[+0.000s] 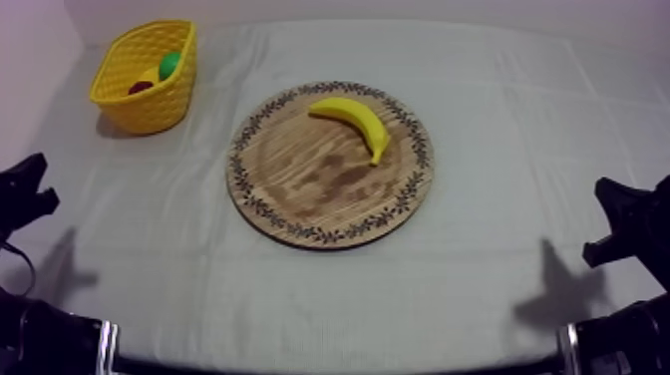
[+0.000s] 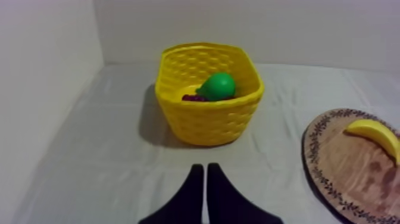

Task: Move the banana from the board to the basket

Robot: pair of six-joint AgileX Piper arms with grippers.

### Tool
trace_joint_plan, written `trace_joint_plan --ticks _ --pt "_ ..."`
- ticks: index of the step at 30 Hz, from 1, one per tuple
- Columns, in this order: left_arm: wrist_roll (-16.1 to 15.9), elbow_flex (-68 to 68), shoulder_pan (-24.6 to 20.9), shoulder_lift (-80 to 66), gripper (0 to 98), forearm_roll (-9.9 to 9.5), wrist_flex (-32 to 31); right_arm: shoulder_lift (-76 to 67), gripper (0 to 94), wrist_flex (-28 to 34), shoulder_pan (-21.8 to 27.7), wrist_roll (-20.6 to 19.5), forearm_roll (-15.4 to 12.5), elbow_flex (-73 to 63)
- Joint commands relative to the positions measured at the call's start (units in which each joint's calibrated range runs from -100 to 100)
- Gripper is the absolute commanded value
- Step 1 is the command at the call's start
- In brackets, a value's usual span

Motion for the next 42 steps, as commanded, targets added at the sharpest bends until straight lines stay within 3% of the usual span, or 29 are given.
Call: trace_joint_plan --ticks 1,12,19,25,36,42 --pt "0.32 -7.77 0.35 6.07 0.0 -0.06 2.10 0.00 0.3 0.00 0.00 0.02 -0.01 -0.05" --pt "0.74 -37.61 4.14 28.47 0.0 -0.12 14.87 0.00 0.3 0.00 0.00 0.01 -0.01 -0.05" --pt "-1.63 -54.41 6.22 40.42 0.0 1.10 19.70 0.00 0.3 0.00 0.00 0.02 -0.01 -0.05" --pt "-1.88 -65.92 7.88 49.36 0.0 1.16 22.26 0.00 0.3 0.00 0.00 0.02 -0.01 -0.05" --pt "3.36 -83.02 14.14 65.00 0.0 -2.12 29.15 0.00 0.3 0.00 0.00 0.02 -0.01 -0.05" --pt "6.12 -91.03 18.07 72.48 0.0 -2.67 33.25 0.00 0.3 0.00 0.00 0.02 -0.01 -0.05"
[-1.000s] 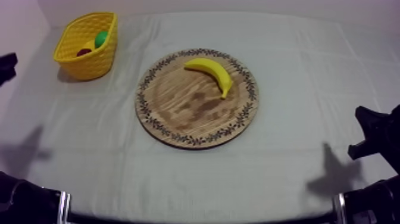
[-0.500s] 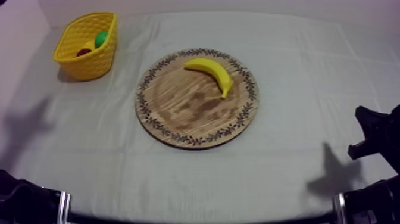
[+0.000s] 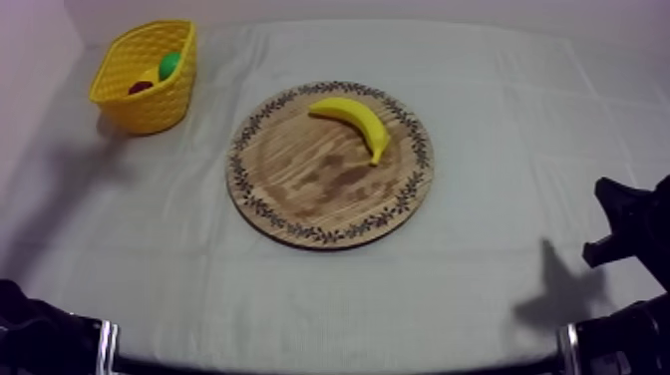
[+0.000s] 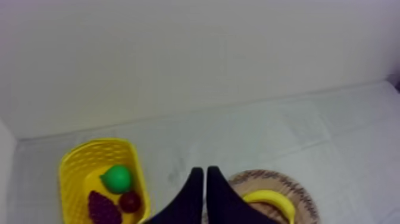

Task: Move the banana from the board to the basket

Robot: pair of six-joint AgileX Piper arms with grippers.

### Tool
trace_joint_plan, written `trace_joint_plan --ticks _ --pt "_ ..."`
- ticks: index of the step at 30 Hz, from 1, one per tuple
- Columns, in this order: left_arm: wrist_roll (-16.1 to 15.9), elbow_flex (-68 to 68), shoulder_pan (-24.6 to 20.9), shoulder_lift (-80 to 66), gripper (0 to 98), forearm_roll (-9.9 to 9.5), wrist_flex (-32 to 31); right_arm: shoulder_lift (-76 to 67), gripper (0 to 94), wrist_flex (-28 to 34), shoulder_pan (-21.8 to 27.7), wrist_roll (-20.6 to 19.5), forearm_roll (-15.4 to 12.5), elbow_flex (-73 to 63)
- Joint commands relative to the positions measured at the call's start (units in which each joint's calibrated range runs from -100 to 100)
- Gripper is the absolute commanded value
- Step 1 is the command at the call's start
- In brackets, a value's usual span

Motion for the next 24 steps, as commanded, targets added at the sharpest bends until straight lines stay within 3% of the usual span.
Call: trace_joint_plan --ticks 1,14,24 --pt "1.14 -3.74 1.63 3.42 0.0 -0.09 0.77 0.00 0.3 0.00 0.00 0.02 -0.01 -0.05" --pt "9.31 -15.52 8.56 17.55 0.0 -2.66 3.92 0.00 0.3 0.00 0.00 0.02 -0.01 -0.05" --pt "18.00 -24.53 11.91 28.52 0.0 -5.30 7.76 0.00 0.3 0.00 0.00 0.02 -0.01 -0.05"
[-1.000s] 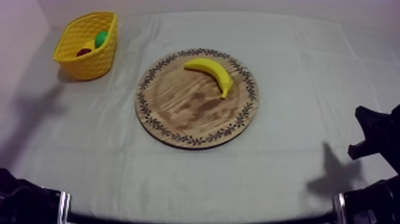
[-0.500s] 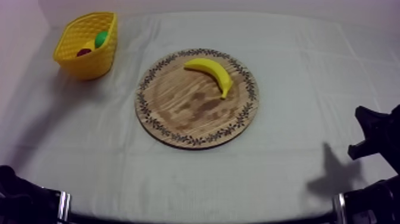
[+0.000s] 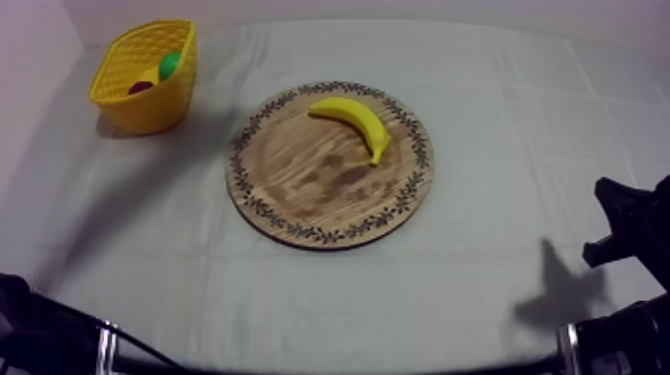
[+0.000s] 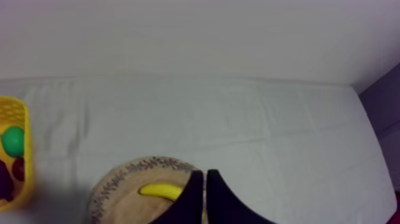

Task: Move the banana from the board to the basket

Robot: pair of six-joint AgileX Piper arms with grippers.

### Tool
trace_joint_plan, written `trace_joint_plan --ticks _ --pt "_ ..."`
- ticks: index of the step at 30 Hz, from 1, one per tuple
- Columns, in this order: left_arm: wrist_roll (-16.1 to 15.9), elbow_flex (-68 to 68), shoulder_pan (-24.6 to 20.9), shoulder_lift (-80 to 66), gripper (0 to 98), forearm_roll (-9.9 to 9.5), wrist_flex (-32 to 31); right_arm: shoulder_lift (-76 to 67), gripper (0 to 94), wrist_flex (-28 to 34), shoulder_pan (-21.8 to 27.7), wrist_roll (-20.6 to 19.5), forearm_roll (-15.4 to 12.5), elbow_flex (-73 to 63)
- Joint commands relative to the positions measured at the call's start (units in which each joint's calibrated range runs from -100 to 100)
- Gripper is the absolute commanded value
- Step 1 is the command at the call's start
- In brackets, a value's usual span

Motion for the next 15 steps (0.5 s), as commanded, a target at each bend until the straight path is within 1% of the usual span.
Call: trace_joint_plan --ticks 1,6,8,12,15 --pt "3.28 -1.84 0.49 3.24 0.0 -0.34 0.54 0.00 0.3 0.00 0.00 0.02 -0.01 -0.05" --pt "8.67 -6.57 0.65 9.30 0.0 0.00 2.48 0.00 0.3 0.00 0.00 0.02 -0.01 -0.05" --pt "10.81 -8.33 0.83 11.74 0.0 -0.43 3.22 0.00 0.3 0.00 0.00 0.02 -0.01 -0.05" --pt "14.59 -10.43 1.69 16.53 0.0 -2.12 4.19 0.00 0.3 0.00 0.00 0.02 -0.01 -0.05" --pt "16.63 -10.49 1.99 19.52 0.0 -2.19 4.00 0.00 0.3 0.00 0.00 0.02 -0.01 -0.05"
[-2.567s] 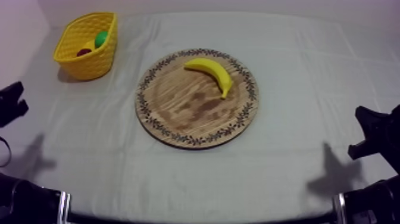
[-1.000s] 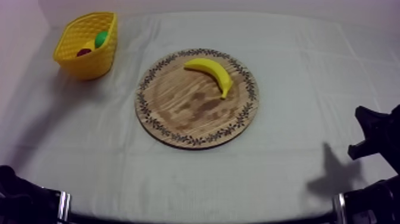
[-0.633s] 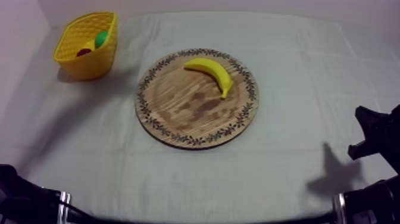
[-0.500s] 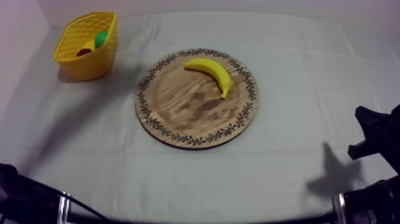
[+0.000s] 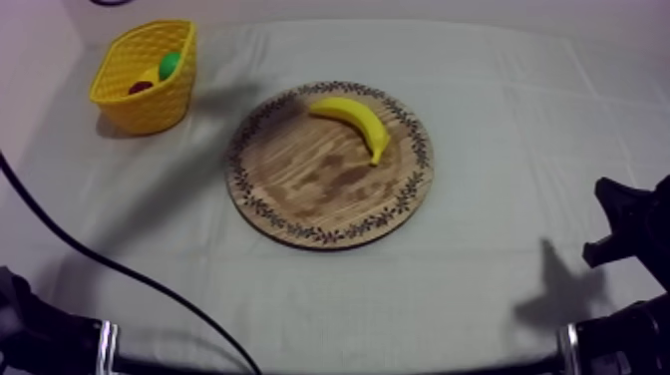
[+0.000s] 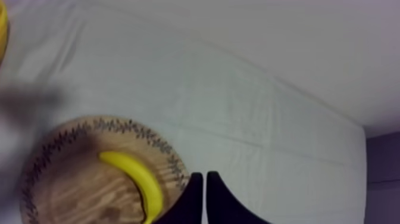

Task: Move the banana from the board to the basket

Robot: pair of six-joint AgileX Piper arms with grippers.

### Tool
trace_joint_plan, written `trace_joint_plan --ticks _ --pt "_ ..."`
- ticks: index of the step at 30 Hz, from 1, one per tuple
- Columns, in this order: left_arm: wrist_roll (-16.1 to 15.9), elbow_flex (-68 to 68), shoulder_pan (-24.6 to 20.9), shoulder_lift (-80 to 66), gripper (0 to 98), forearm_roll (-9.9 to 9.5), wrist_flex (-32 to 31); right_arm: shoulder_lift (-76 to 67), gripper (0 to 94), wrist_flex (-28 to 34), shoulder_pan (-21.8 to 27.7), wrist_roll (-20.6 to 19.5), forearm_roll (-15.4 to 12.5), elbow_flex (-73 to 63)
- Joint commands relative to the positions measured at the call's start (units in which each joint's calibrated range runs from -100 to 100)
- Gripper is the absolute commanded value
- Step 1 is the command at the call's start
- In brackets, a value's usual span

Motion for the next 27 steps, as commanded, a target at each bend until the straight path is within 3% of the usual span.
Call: trace_joint_plan --ticks 1,10,17,27 --pt "2.97 0.40 -0.04 2.47 0.0 0.09 -0.36 0.00 0.3 0.00 0.00 0.02 -0.01 -0.05" --pt "6.30 6.21 0.45 7.18 0.0 0.54 -0.95 0.00 0.3 0.00 0.00 0.02 -0.01 -0.05" --pt "5.90 10.31 0.62 6.54 0.0 2.96 -5.46 0.00 0.3 0.00 0.00 0.02 -0.01 -0.05" --pt "5.94 13.67 1.79 7.67 0.0 3.15 -10.23 0.00 0.3 0.00 0.00 0.02 -0.01 -0.05"
